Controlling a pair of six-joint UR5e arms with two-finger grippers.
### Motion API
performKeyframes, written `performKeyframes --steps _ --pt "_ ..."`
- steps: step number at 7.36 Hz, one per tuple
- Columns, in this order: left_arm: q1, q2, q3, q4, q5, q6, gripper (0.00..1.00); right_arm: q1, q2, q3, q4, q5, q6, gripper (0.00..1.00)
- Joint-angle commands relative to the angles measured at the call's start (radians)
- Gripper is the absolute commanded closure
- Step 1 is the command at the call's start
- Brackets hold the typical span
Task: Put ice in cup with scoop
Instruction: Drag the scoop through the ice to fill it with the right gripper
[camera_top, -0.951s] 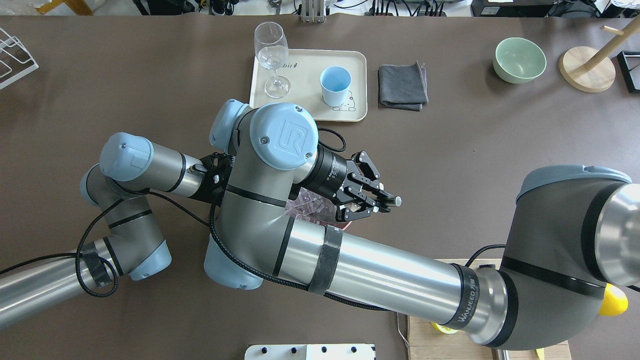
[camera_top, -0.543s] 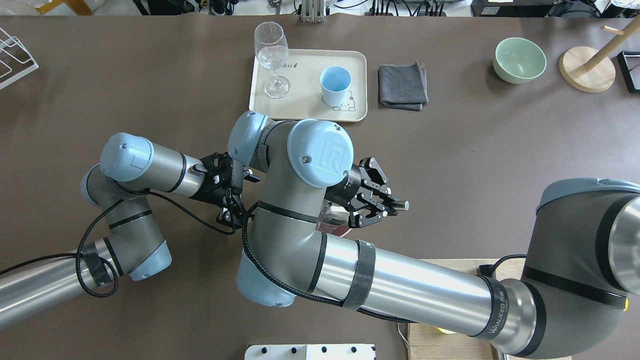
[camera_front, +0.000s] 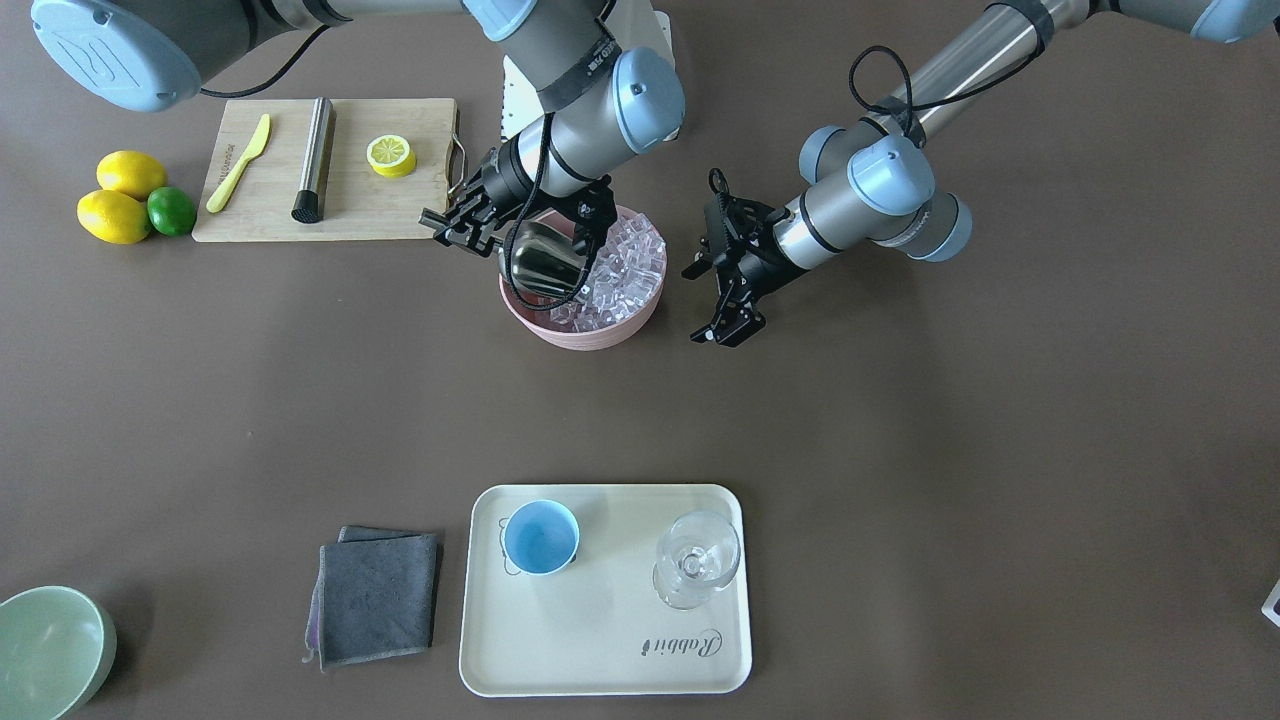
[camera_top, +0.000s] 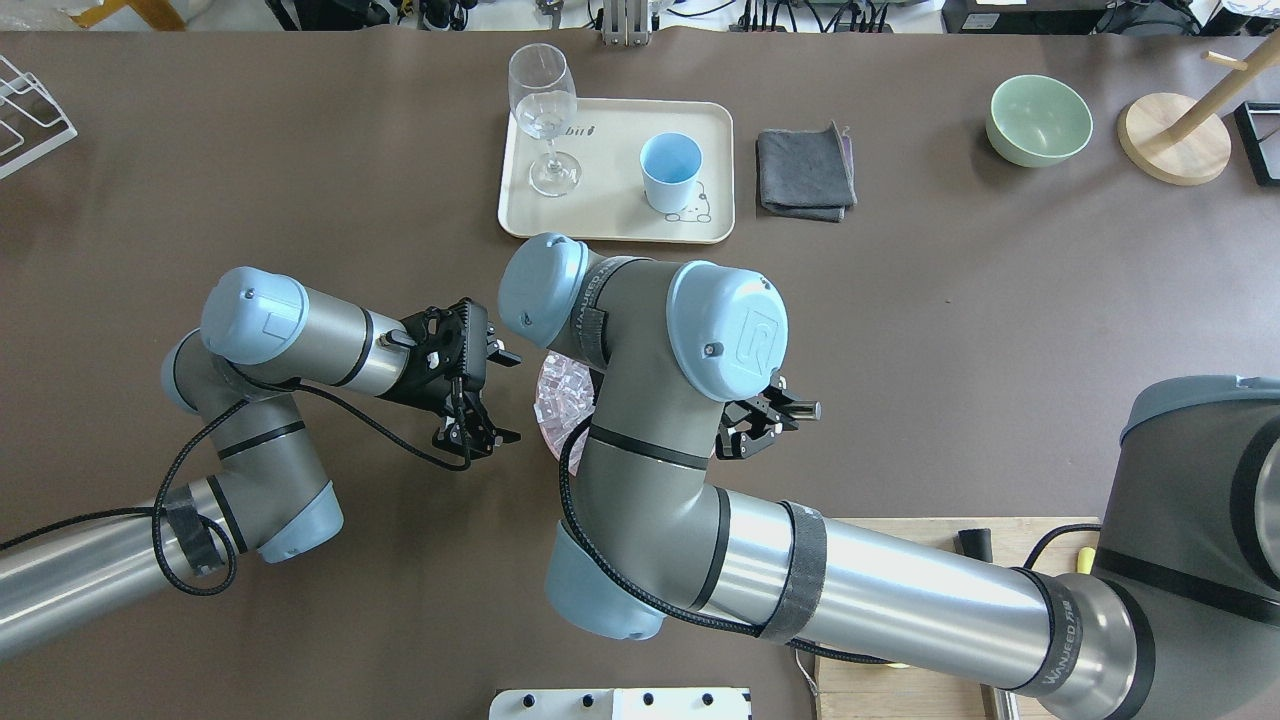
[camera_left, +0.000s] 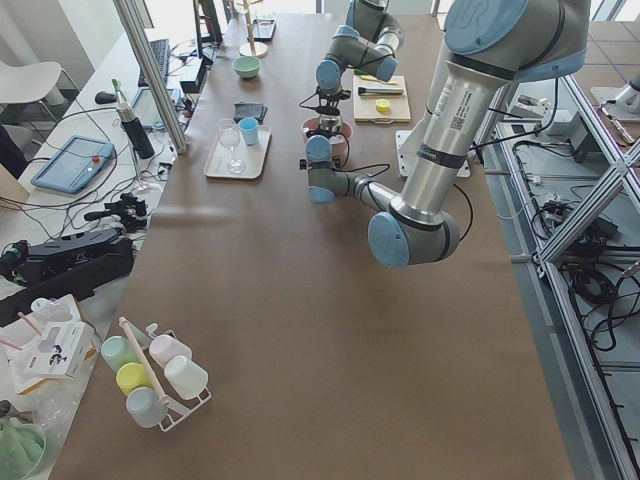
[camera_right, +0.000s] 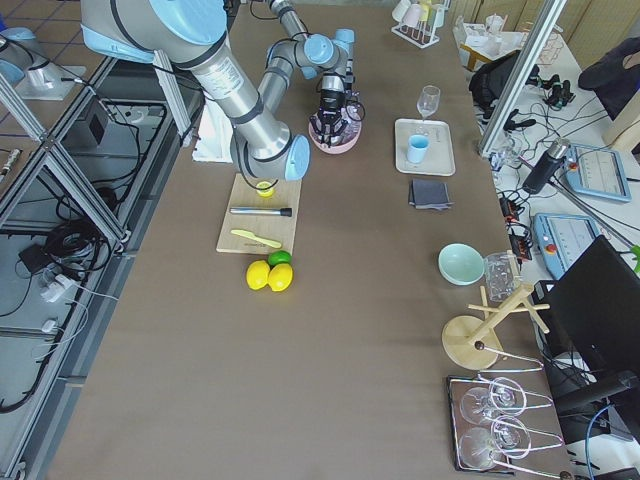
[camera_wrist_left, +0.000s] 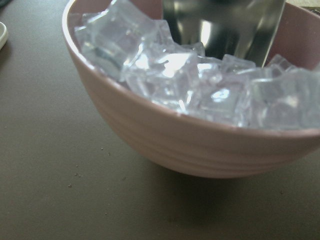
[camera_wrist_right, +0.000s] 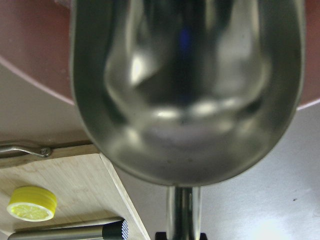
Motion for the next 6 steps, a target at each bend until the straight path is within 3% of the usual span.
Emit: performKeyframes --steps 1,3,5,6 --pt "0.0 -0.001 0.0 0.004 -0.001 0.0 0.02 0.0 -0.025 0.046 0.062 0.0 -0.013 1.0" --pt "0.0 0.0 0.002 0.004 0.001 0.0 0.02 0.0 -0.036 0.058 0.093 -0.002 -0.071 1.0" --pt "-0.001 0.0 0.002 0.004 0.001 -0.003 0.02 0.0 -0.108 0.17 0.107 0.0 -0.097 1.0" --pt "-0.001 0.0 0.002 0.004 0.001 -0.003 0.02 0.0 -0.111 0.172 0.11 0.003 -0.123 1.0"
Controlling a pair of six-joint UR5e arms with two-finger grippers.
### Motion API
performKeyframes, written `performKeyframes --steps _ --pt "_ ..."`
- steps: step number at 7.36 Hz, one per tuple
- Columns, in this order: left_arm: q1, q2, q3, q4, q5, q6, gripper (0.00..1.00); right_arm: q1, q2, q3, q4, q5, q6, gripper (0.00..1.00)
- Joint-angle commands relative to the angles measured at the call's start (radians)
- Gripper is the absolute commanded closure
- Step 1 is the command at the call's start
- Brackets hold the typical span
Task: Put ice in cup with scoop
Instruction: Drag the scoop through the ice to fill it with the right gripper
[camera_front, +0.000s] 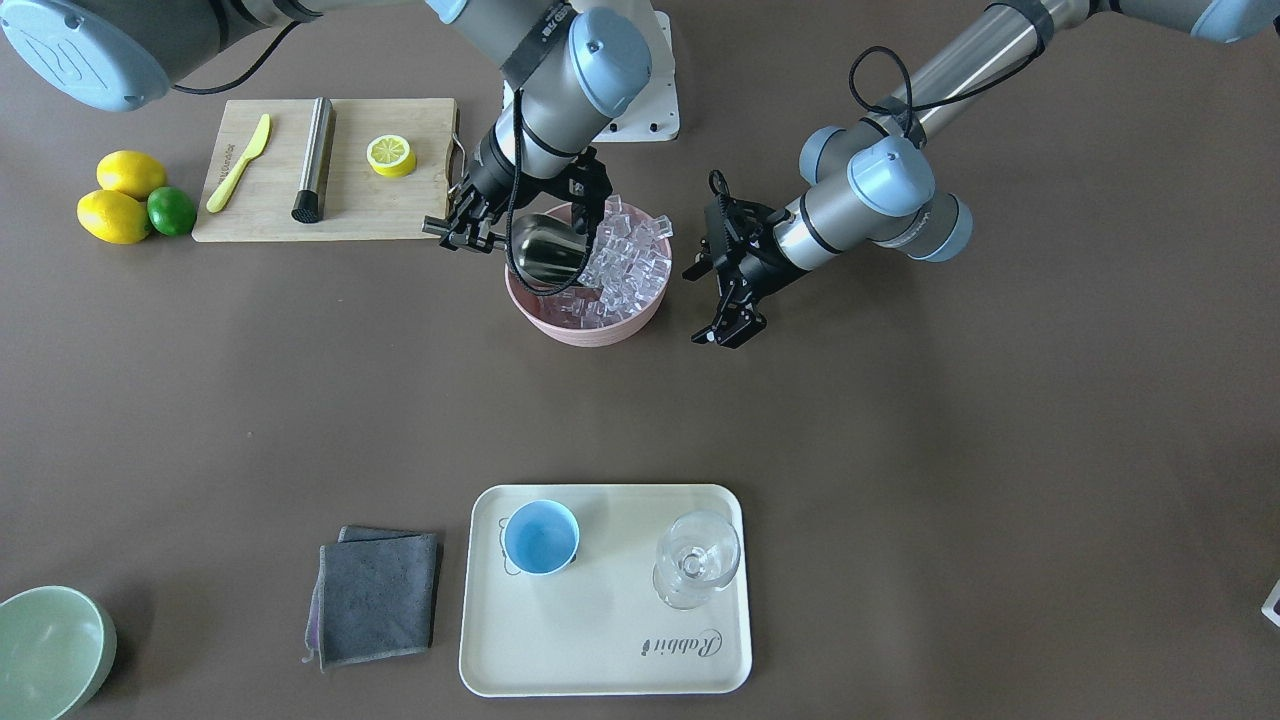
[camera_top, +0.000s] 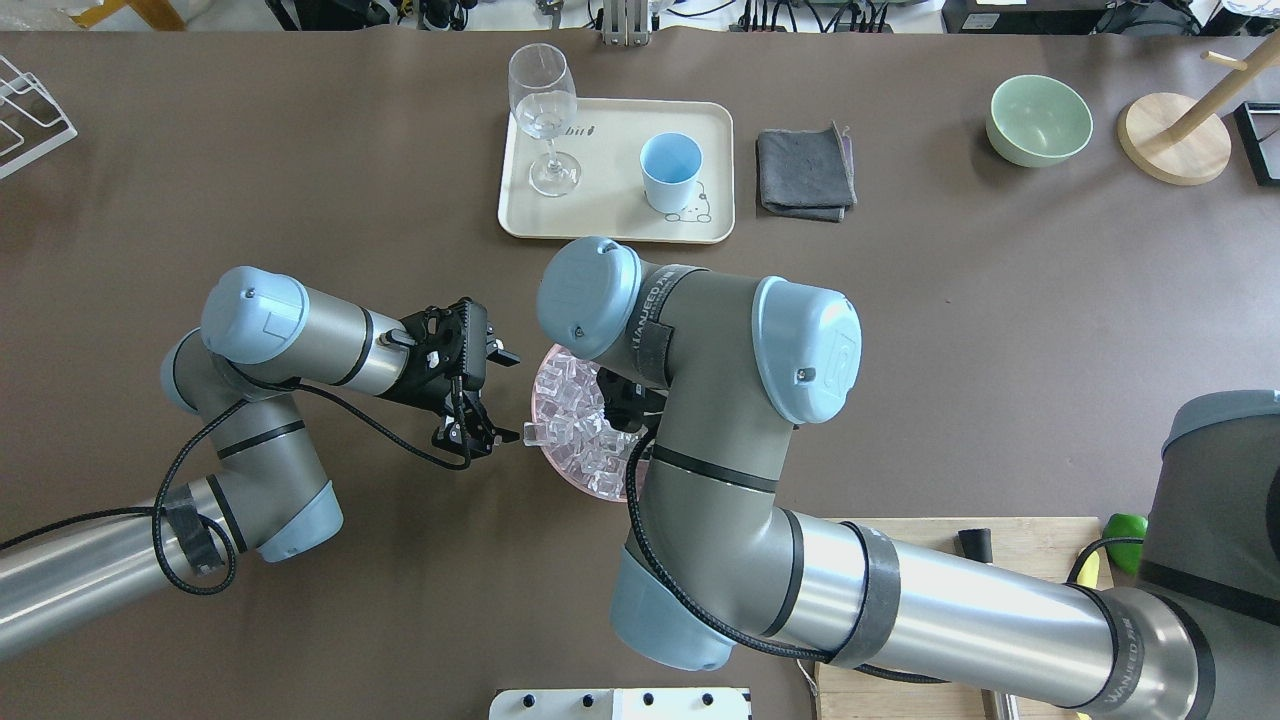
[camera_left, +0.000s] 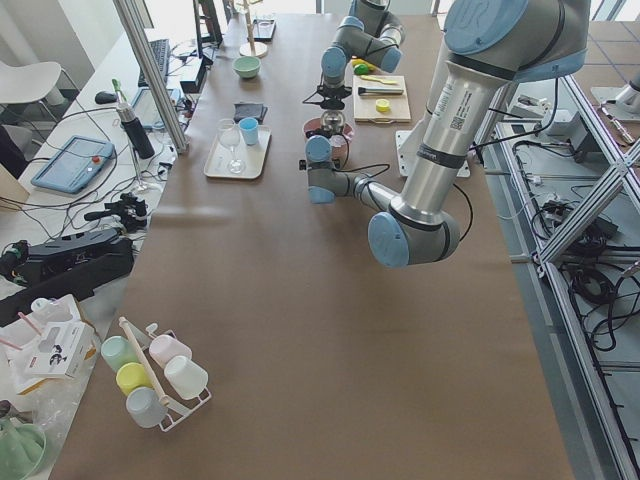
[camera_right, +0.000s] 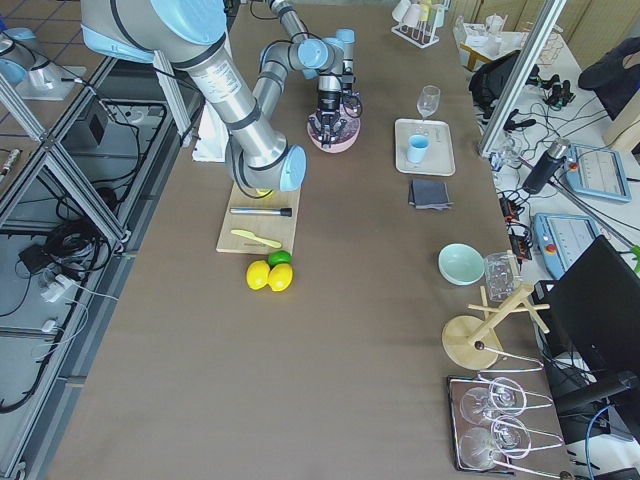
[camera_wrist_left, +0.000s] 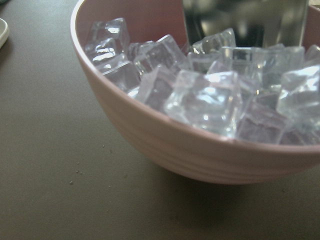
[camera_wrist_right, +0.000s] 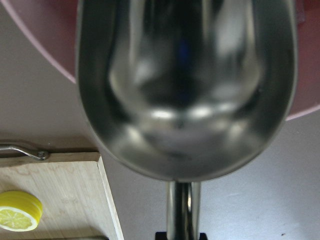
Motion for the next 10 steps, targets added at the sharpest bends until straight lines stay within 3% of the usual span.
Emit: performKeyframes --steps 1,4,10 --pt "0.0 0.0 0.0 0.0 0.0 -0.002 0.02 0.0 -0.045 0.048 0.046 0.003 -0.039 1.0" --pt "0.0 0.0 0.0 0.0 0.006 -0.002 0.02 0.0 -0.062 0.054 0.121 0.012 -0.103 1.0" --pt "0.0 0.0 0.002 0.0 0.008 -0.002 0.02 0.023 -0.06 0.078 0.123 0.011 -0.238 1.0"
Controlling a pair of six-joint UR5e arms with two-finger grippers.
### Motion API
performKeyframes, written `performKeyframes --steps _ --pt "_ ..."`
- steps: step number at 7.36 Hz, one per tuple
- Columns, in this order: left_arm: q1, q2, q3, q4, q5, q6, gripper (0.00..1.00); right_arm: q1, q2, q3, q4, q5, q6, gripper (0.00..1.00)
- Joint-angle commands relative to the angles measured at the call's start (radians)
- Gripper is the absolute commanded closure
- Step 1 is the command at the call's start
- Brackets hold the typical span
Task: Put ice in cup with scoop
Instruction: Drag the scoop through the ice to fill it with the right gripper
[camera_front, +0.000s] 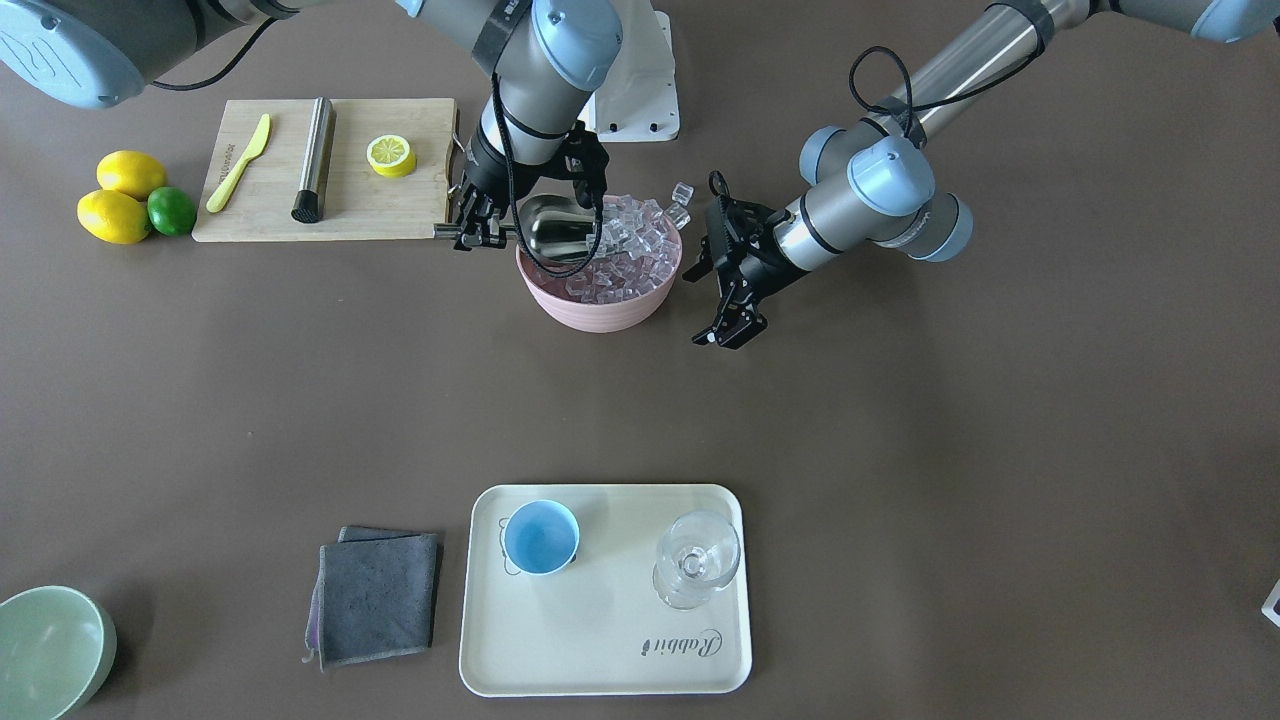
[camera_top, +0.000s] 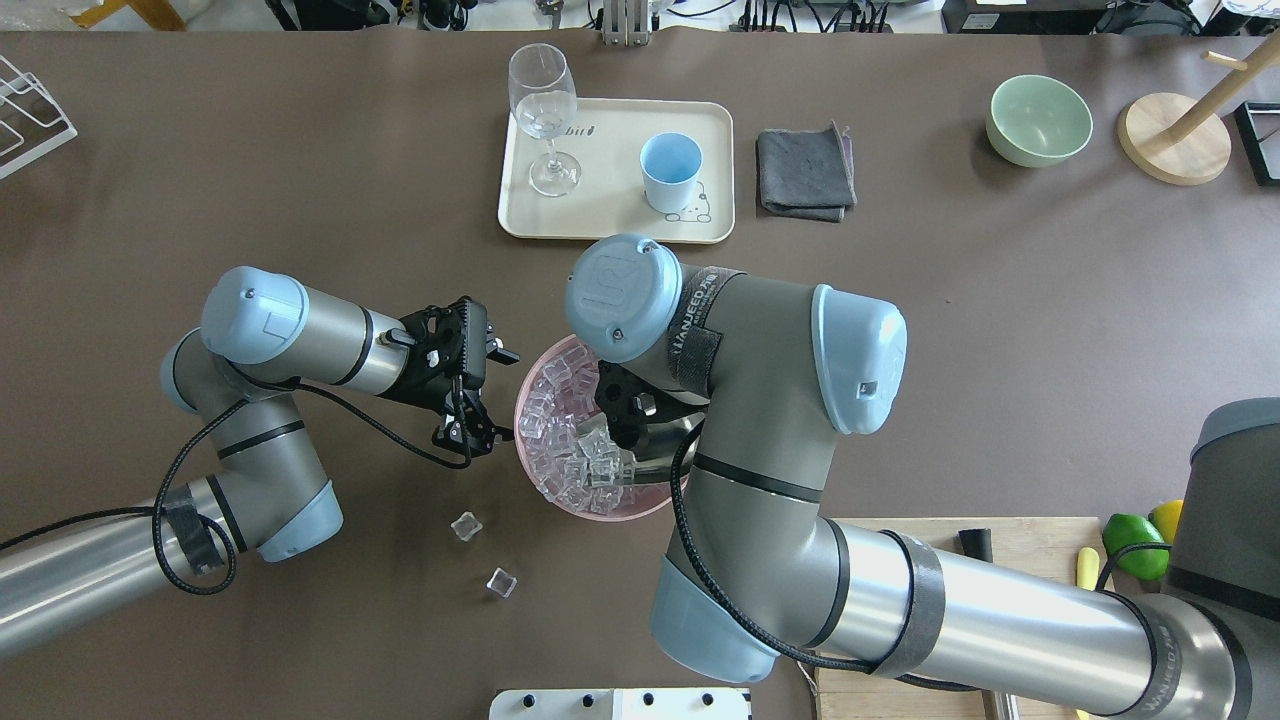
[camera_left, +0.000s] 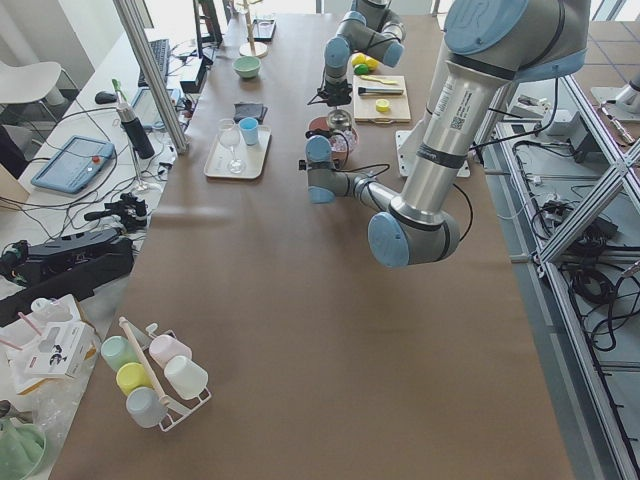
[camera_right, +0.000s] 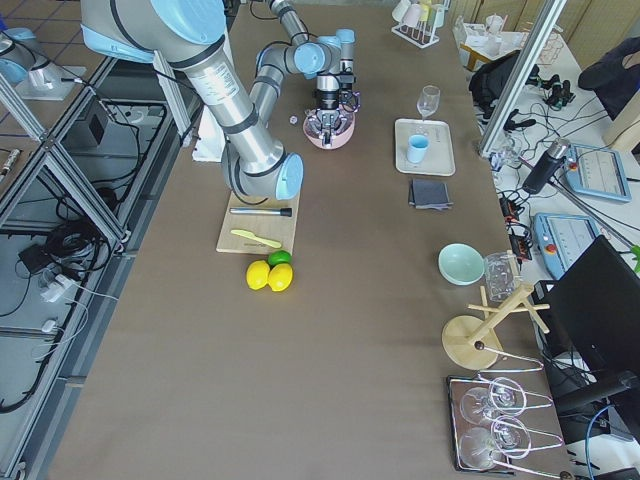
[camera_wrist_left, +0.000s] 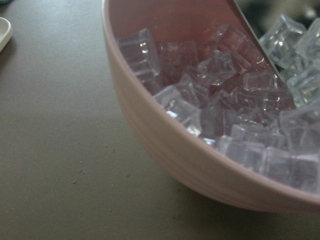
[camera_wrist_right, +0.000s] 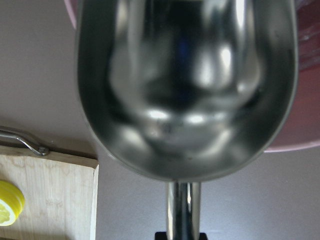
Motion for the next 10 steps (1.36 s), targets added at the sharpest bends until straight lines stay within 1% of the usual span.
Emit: performKeyframes --steps 1,6,7,8,9,10 --pt "0.001 0.0 0.0 0.0 0.006 0.0 0.02 0.027 -0.002 -0.002 0.004 -0.012 -0.044 1.0" --pt "0.001 0.0 0.003 0.002 0.006 0.0 0.02 0.075 -0.002 -0.002 0.037 0.005 -0.081 1.0" --pt "0.003 0.0 0.003 0.002 0.006 0.0 0.02 0.082 -0.007 -0.002 0.058 0.008 -0.08 1.0" --pt "0.003 0.0 0.003 0.002 0.006 0.0 0.02 0.096 -0.005 -0.002 0.067 0.02 -0.078 1.0" --pt "0.005 0.0 0.006 0.002 0.006 0.0 0.02 0.124 -0.019 0.0 0.093 0.06 -0.078 1.0" --pt "0.005 0.0 0.009 0.003 0.006 0.0 0.02 0.142 -0.03 -0.002 0.113 0.08 -0.074 1.0"
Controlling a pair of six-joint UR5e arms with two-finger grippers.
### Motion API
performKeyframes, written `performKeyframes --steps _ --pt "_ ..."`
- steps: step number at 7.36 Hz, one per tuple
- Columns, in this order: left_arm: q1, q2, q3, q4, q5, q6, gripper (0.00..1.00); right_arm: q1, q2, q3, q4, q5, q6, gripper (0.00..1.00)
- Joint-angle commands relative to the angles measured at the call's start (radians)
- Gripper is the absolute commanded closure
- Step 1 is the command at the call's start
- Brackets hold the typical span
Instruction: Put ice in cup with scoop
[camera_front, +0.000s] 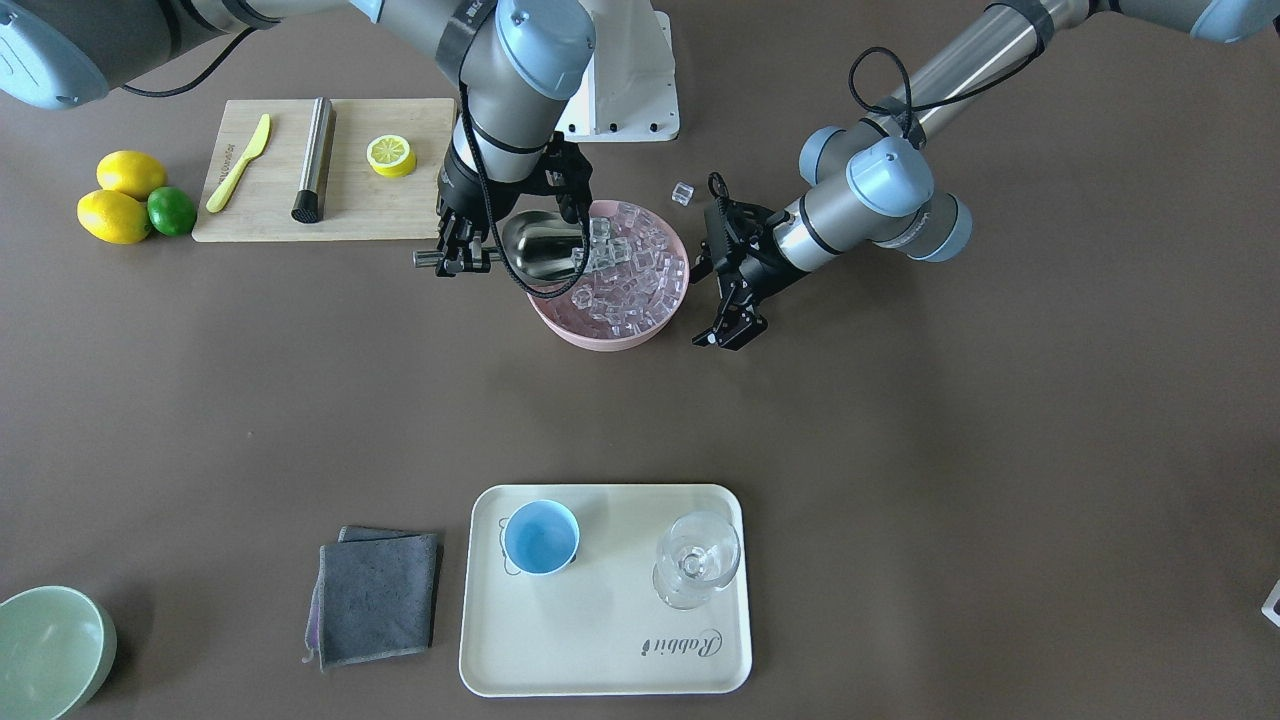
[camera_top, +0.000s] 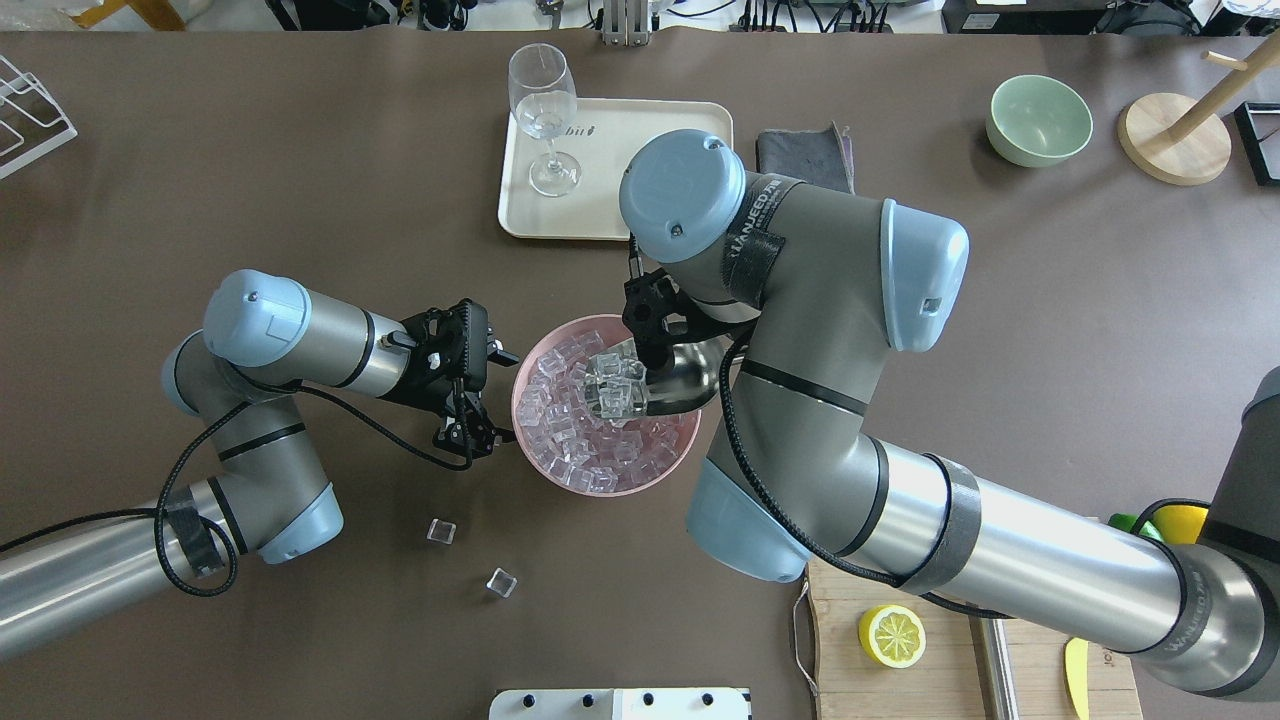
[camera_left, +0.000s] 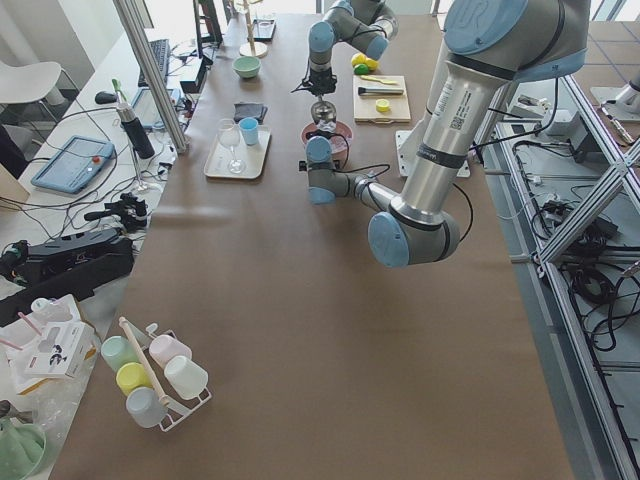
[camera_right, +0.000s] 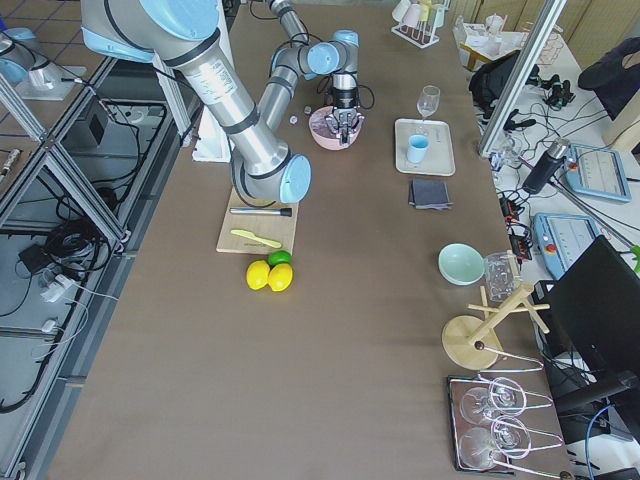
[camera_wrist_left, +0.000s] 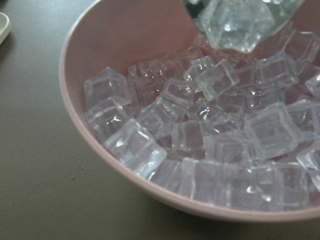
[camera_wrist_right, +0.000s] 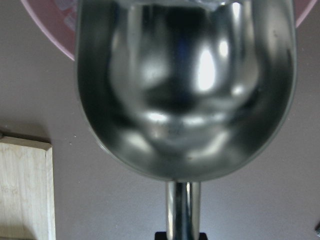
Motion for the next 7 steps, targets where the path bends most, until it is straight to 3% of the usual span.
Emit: performKeyframes --steps 1,3,7 --pt "0.001 0.0 0.004 0.001 0.0 0.0 0.02 0.058 -0.018 0.0 0.035 0.062 0.009 1.0" --pt "0.002 0.0 0.003 0.0 0.0 0.0 0.02 0.094 -0.04 0.003 0.041 0.12 0.108 1.0" --pt "-0.002 0.003 -0.008 0.0 -0.006 0.005 0.02 0.134 -0.046 0.024 0.047 0.191 0.647 1.0"
